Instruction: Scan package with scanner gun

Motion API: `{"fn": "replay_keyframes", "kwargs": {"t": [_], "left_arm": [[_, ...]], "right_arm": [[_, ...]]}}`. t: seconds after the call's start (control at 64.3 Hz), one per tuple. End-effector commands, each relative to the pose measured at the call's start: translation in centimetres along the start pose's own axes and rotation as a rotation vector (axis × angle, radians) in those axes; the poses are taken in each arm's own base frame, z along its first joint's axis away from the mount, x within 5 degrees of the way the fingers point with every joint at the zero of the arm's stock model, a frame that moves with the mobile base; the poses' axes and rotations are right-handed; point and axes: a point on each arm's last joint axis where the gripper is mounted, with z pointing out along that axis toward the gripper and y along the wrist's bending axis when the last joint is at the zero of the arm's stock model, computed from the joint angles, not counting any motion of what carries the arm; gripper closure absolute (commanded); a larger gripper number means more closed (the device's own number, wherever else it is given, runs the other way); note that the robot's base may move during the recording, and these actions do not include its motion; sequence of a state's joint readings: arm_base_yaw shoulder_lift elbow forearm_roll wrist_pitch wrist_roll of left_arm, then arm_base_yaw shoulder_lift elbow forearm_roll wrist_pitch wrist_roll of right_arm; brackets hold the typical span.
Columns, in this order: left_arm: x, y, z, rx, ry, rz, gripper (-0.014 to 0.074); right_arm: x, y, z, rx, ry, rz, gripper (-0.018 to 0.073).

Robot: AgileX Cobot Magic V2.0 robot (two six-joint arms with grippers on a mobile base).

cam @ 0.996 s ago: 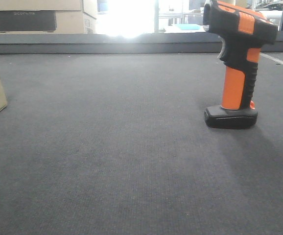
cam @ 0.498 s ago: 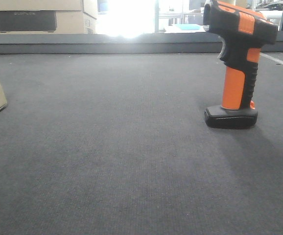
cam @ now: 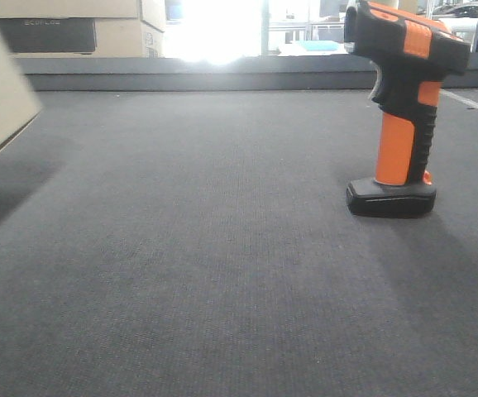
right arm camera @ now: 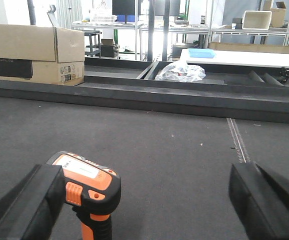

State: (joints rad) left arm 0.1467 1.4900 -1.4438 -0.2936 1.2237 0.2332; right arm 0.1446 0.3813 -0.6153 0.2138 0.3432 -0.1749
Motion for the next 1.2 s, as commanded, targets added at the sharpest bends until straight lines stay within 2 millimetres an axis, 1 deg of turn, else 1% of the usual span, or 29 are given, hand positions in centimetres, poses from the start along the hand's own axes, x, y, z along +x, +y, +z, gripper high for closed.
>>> {"fn": "replay_keyframes", "kwargs": {"t": [0.0, 0.093, 0.187, 0.249, 0.358, 0.498, 0.654, 0.794, 0.934, 1.011, 1.183], "left_arm": [[-0.1, -1.4, -1.0, 0.114, -0.056, -0.041, 0.0707], [-0.4, -2.3, -1.2, 0.217, -0.080, -0.078, 0.0707], [-0.5, -2.8, -1.3, 0.280, -0.092, -0.101, 0.0707], [-0.6, -3.1, -1.4, 0.312, -0.100, -0.112, 0.0707], [-0.7, -3.2, -1.4, 0.327, -0.103, -0.118, 0.0707], [-0.7, -3.2, -1.4, 0.327, -0.103, -0.118, 0.0707], [-0.7, -3.2, -1.4, 0.325, -0.102, -0.117, 0.0707], [-0.6, -3.1, -1.4, 0.319, -0.101, -0.115, 0.0707], [-0.6, -3.1, -1.4, 0.319, -0.101, -0.115, 0.0707], [-0.6, -3.1, -1.4, 0.317, -0.101, -0.114, 0.0707], [-0.6, -2.9, -1.3, 0.291, -0.095, -0.105, 0.0707]], "right_arm": [[-0.2, 0.1, 0.1, -0.010, -0.007, 0.014, -0.0009], [0.1, 0.4, 0.1, -0.047, 0.031, 0.075, -0.0009], [0.8, 0.8, 0.1, -0.093, 0.074, 0.111, -0.0009], [1.8, 1.0, 0.4, -0.113, 0.107, 0.118, -0.0009], [4.8, 1.0, 1.1, -0.124, 0.182, 0.125, -0.0009], [7.4, 1.0, 1.7, -0.125, 0.196, 0.137, -0.0009], [8.6, 1.2, 2.8, -0.136, 0.205, 0.136, -0.0009], [9.3, 1.6, 4.9, -0.142, 0.236, 0.130, -0.0009], [10.3, 2.2, 7.8, -0.133, 0.253, 0.115, -0.0009], [11.3, 2.9, 9.3, -0.143, 0.279, 0.098, -0.0009], [12.3, 4.9, 12.2, -0.164, 0.279, 0.101, -0.0009]]}}
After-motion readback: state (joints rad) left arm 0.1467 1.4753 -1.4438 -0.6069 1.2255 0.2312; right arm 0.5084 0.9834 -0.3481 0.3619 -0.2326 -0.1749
